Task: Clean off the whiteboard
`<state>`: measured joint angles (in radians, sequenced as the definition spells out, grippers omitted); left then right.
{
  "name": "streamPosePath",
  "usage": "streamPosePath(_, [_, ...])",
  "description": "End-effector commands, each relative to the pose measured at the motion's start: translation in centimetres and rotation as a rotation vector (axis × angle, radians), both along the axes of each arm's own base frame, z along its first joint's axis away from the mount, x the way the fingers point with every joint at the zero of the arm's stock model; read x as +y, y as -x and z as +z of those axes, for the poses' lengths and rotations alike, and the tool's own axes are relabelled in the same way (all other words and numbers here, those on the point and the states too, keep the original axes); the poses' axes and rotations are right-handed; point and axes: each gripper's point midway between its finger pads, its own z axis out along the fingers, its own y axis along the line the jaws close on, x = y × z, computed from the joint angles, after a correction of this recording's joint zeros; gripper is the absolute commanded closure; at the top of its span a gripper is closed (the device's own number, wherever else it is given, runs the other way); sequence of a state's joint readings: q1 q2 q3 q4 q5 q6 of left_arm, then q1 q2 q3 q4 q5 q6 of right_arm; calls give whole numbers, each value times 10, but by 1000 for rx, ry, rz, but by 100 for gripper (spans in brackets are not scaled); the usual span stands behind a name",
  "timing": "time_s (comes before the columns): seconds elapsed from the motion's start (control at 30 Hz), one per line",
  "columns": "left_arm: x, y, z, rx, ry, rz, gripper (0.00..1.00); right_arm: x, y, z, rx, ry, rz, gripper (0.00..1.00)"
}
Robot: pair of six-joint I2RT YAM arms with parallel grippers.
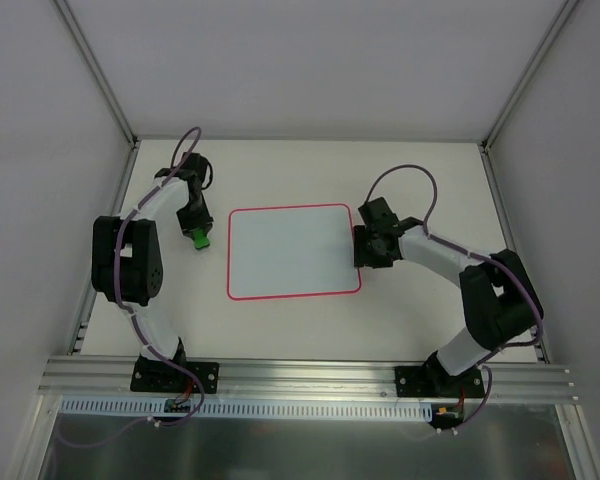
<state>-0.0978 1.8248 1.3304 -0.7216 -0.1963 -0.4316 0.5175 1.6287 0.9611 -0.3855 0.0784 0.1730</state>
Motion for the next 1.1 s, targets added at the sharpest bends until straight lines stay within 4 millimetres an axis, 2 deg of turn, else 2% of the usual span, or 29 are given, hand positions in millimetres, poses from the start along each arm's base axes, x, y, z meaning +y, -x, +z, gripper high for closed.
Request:
streamPosePath(0.0, [16,-10,23,-48,-63,-9,100,-9,-7,37,-113,4,13,46])
streamPosePath(0.07, [23,-13,19,-37,-93,-12,100,-11,-8,56,-169,-10,21,35])
streamPosePath(0.1, [25,-14,18,-33,-99,-14,100,-12,-9,63,-191,-13,21,26])
streamPosePath(0.27, [34,-16,1,9,-88,14,100,-24,-7,104,-309,-34,10,9])
streamPosePath(0.4, [34,-24,-5,9,-81,14,97,-39,-6,124,-390,-23,-17,3])
streamPosePath(0.53, [32,-29,-7,4,-58,16,80,-52,-1,138,-452,-19,-43,1])
streamPosePath(0.67, [34,-25,-5,3,-64,30,49,-62,7,148,-509,-12,-54,1])
streamPosePath(0.77, [34,-21,2,-14,-63,38,36,-70,11,161,-561,-8,-64,1])
streamPosePath(0.8, [34,-20,4,-17,-63,40,28,-72,12,166,-573,-4,-68,1])
streamPosePath(0.87, [33,-17,12,-39,-58,41,18,-75,15,178,-609,-16,-77,1])
streamPosePath(0.9, [32,-16,16,-51,-52,46,6,-77,16,186,-622,-14,-82,1])
streamPosePath(0.93, [31,-17,29,-87,-43,47,2,-79,17,192,-637,-17,-88,1])
streamPosePath(1.0, [28,-15,44,-128,-22,41,1,-87,22,207,-672,-7,-101,1])
streamPosePath(1.03, [24,-14,66,-188,1,30,1,-89,22,221,-699,-15,-110,1])
streamPosePath(1.07, [22,-12,78,-223,11,24,1,-92,24,228,-718,-7,-113,1])
